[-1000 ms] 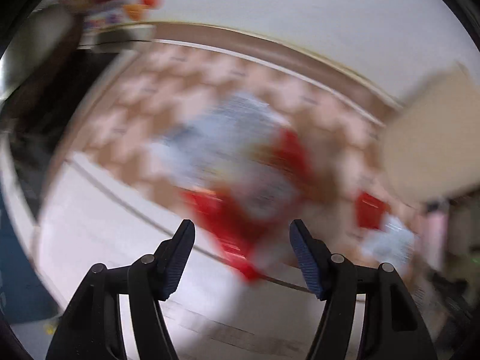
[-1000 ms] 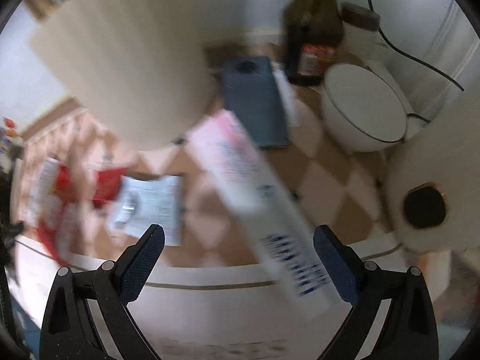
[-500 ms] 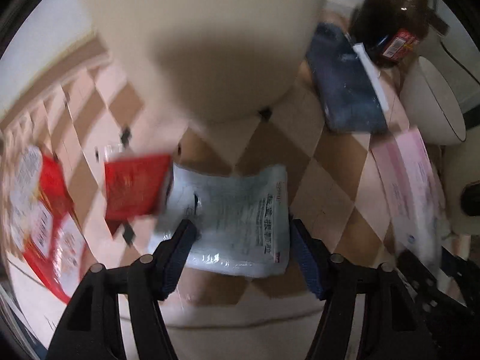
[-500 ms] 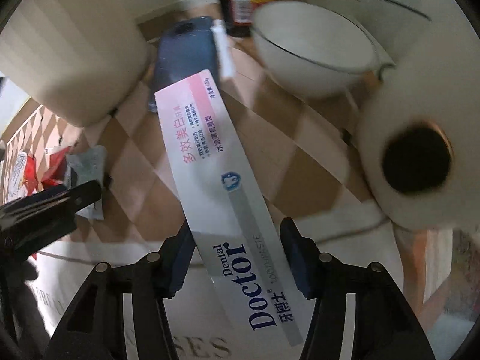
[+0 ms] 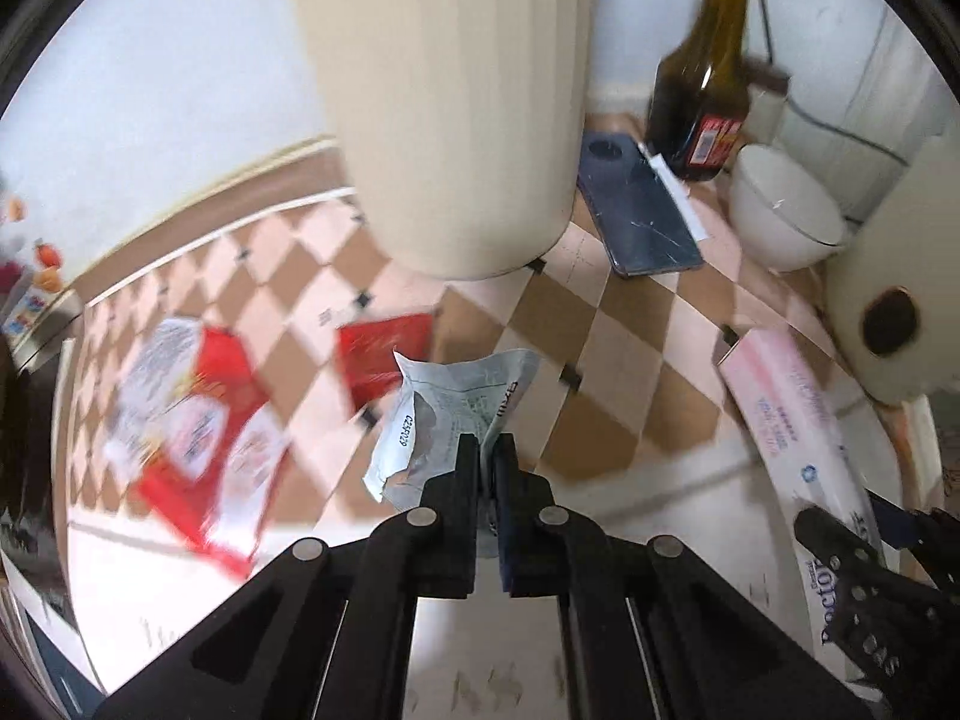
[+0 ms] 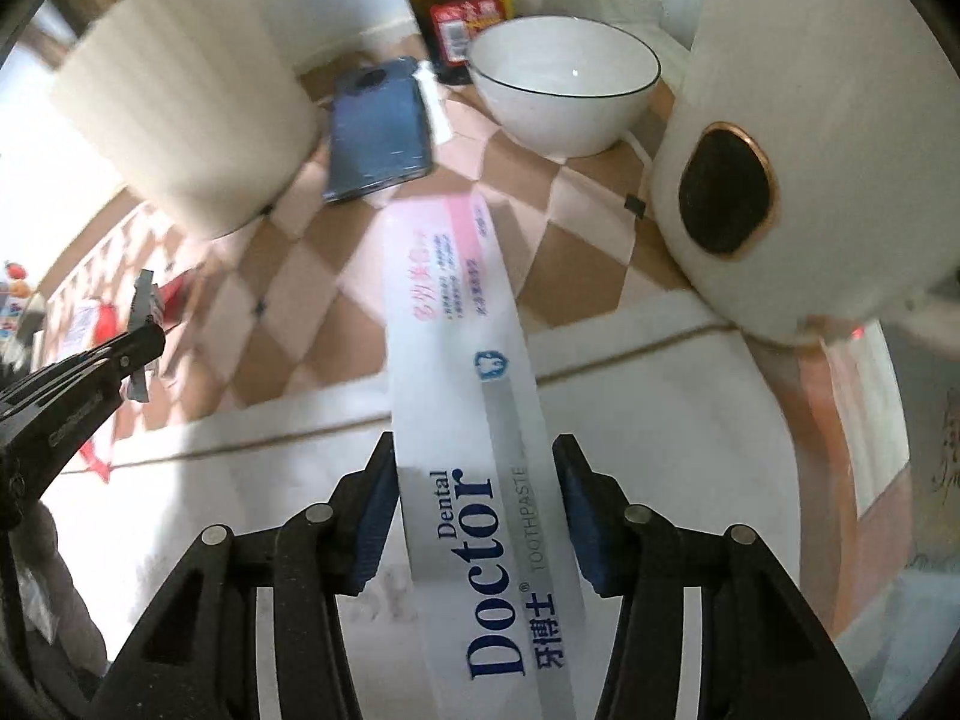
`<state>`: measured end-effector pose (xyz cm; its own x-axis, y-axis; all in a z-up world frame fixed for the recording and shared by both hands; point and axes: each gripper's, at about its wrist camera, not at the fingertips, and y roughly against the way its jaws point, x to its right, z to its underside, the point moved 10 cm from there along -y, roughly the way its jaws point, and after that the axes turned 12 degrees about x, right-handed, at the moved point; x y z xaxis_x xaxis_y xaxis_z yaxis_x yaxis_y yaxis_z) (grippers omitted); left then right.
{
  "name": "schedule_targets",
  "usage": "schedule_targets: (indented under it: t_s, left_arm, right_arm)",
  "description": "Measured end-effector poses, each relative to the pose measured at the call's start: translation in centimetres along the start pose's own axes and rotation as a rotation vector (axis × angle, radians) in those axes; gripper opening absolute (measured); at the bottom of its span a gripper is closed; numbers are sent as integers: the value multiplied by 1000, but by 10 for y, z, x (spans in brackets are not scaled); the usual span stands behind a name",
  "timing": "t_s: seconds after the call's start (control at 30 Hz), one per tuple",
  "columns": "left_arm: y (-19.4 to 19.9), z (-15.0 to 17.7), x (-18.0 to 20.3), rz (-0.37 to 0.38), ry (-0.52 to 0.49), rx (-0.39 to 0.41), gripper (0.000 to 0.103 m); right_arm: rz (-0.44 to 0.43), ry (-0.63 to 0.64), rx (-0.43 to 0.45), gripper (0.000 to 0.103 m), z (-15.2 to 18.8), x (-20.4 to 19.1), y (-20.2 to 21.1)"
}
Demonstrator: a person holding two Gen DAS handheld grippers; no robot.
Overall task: Collect trash
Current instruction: 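Carry the wrapper and toothpaste box over the bin and open both tools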
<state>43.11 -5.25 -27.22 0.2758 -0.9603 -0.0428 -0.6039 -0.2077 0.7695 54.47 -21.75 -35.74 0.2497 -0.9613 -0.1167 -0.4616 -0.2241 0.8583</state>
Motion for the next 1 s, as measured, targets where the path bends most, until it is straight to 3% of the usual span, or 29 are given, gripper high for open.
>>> schedule_targets:
  t_s: [0.1, 0.27, 0.47, 0.63, 0.73, 0.83, 1.0]
  left_arm:
    - [37, 24, -28, 5, 24, 26, 2]
    - [73, 76, -61, 43, 87, 29, 2]
    - [125, 167, -95, 116, 179, -9, 2]
    - [149, 268, -111, 185, 252, -135, 2]
    - [141, 332, -108, 240, 320, -265, 2]
    - [109, 384, -100, 278, 374, -377, 2]
    - [2, 459, -82, 332, 503, -524, 3]
  right_arm:
    - [-15, 3, 23, 52, 10, -10, 24]
    - [-45, -6, 55, 51, 58, -46, 72]
    - [-99, -18, 68, 50, 154, -86, 141]
    - [-162, -29, -4, 50, 265, -112, 185]
    - [-187, -49, -91, 50, 334, -118, 186]
    - [-192, -67, -190, 49, 399, -115, 165]
    - [-173, -115, -347, 49, 492, -101, 77]
